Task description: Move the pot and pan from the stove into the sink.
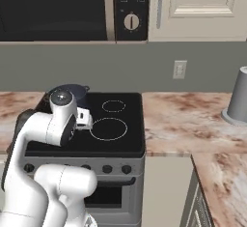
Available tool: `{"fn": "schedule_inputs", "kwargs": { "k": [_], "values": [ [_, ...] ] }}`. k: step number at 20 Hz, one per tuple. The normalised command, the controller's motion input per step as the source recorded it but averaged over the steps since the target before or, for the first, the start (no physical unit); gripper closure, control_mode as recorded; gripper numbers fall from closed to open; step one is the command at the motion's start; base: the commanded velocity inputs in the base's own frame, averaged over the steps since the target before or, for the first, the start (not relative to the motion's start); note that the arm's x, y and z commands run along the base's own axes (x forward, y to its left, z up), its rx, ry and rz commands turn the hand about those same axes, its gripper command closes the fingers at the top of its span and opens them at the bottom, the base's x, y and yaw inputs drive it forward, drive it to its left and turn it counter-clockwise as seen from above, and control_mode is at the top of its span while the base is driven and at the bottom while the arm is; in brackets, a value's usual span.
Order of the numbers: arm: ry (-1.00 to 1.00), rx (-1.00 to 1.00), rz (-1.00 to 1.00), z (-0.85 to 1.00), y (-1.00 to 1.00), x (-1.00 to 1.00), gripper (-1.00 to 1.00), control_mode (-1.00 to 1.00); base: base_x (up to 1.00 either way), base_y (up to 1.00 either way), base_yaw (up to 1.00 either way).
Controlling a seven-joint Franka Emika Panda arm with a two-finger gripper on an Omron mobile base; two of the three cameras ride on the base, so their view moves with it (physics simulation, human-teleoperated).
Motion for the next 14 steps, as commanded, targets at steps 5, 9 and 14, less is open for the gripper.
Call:
{"fn": "schedule_inputs", "kwargs": {
  "k": [5,9,14],
  "values": [
    [-0.08,0.25,-0.25,0.38,0.0,0.0,-1.0,-1.0,0.0,0.0,0.0],
    [-0.16,0.1,-0.29,0.29,0.3,0.06,-1.0,-1.0,0.0,0.0,0.0],
    [-0.1,0.0,-0.29,0.13,0.41,0.43,-1.0,-1.0,0.0,0.0,0.0]
  ]
}}
